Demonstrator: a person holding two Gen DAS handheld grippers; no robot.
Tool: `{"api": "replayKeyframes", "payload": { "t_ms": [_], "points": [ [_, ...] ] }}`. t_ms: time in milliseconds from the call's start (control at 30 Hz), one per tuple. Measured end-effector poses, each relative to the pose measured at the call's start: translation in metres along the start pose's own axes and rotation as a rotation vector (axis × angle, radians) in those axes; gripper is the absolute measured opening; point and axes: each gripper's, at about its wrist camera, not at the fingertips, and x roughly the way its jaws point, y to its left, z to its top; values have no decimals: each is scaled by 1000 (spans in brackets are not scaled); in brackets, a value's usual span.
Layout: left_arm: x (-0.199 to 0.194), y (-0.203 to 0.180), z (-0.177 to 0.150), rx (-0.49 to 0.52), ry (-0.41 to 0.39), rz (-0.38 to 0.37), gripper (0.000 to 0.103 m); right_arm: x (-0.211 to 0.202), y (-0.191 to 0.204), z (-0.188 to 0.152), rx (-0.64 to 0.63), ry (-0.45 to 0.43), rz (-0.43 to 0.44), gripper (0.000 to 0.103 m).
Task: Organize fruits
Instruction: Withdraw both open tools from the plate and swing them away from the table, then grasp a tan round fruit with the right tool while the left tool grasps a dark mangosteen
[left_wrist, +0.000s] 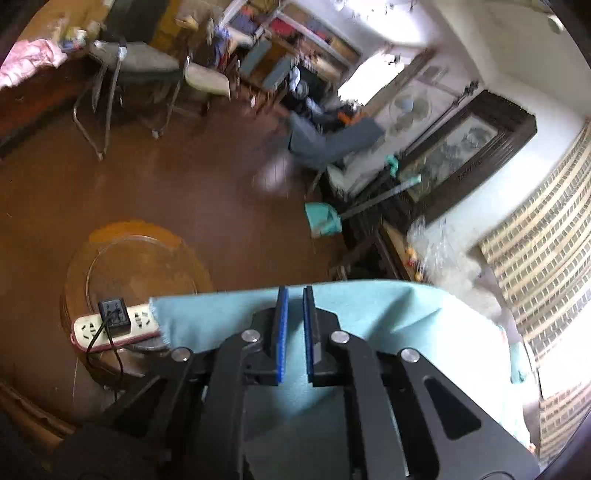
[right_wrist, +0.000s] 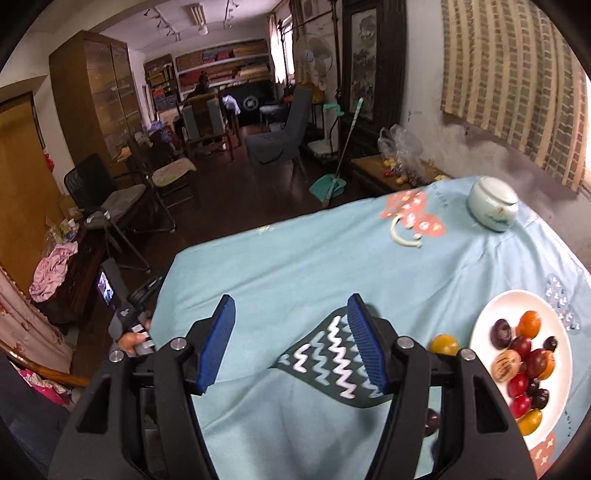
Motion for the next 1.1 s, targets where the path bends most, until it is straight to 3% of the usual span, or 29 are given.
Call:
{"api": "replayKeyframes", "payload": {
  "t_ms": [67, 167, 400, 467, 533, 567, 667, 700, 733, 867, 1000, 1100],
  "points": [
    [4, -10, -5, 100, 11, 32, 6, -10, -8, -3, 26, -10, -21, 64],
    [17, -11, -4, 135, 67, 75, 6, -26, -19, -11, 65, -7, -54, 64],
    [38, -36, 19, 345, 103, 191, 10, -73, -58, -29, 185, -19, -120, 64],
    [21, -33, 20, 388, 28, 210, 10, -84, -71, -37, 223, -29, -137, 64],
    [3, -26, 32, 395, 22, 253, 18, -93, -81, -46, 244, -28, -177, 65],
    [-11, -25, 41, 419, -3, 269, 31, -95, -87, -52, 252, -12, -215, 65],
    [-56, -55, 60, 627, -89, 294, 65, -98, -101, -82, 245, 54, -353, 65],
    [-69, -74, 65, 696, -100, 267, 77, -96, -105, -96, 252, 84, -390, 64],
    [-82, -99, 66, 765, -100, 229, 82, -93, -110, -111, 278, 118, -417, 64],
    [-115, -201, 31, 1018, -37, -30, 94, -91, -135, -179, 466, 199, -483, 64],
    [-134, -290, -54, 1236, 149, -343, 96, -80, -150, -217, 531, 245, -502, 64],
    [-141, -330, -133, 1370, 335, -529, 96, -69, -160, -230, 530, 272, -496, 62]
  ]
}}
